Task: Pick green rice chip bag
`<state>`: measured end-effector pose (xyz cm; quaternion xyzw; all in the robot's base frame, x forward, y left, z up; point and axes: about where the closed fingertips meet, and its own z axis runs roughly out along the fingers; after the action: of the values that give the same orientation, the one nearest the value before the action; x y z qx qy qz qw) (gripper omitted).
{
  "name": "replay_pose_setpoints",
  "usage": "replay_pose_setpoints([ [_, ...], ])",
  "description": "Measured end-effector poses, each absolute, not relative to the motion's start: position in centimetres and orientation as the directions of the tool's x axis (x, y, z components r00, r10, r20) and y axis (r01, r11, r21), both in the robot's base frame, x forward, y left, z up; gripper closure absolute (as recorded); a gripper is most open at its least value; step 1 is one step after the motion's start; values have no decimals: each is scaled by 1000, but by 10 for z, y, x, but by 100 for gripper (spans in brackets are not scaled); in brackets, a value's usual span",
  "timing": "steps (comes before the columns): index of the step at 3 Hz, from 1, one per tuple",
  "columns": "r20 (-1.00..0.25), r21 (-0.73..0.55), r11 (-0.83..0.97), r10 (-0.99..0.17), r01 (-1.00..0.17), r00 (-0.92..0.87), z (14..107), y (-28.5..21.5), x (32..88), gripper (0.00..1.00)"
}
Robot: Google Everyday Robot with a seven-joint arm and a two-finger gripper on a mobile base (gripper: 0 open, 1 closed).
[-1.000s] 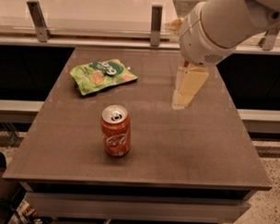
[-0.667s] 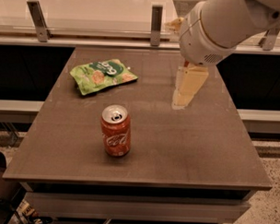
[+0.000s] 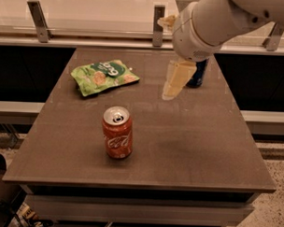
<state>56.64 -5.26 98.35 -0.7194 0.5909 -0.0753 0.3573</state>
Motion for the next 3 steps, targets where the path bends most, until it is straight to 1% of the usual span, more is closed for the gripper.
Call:
replay_pose_setpoints([
  [2, -341, -580, -81, -879, -811, 332, 956, -11, 650, 0],
  [3, -311, -567, -135, -879, -813, 363, 947, 11, 681, 0],
])
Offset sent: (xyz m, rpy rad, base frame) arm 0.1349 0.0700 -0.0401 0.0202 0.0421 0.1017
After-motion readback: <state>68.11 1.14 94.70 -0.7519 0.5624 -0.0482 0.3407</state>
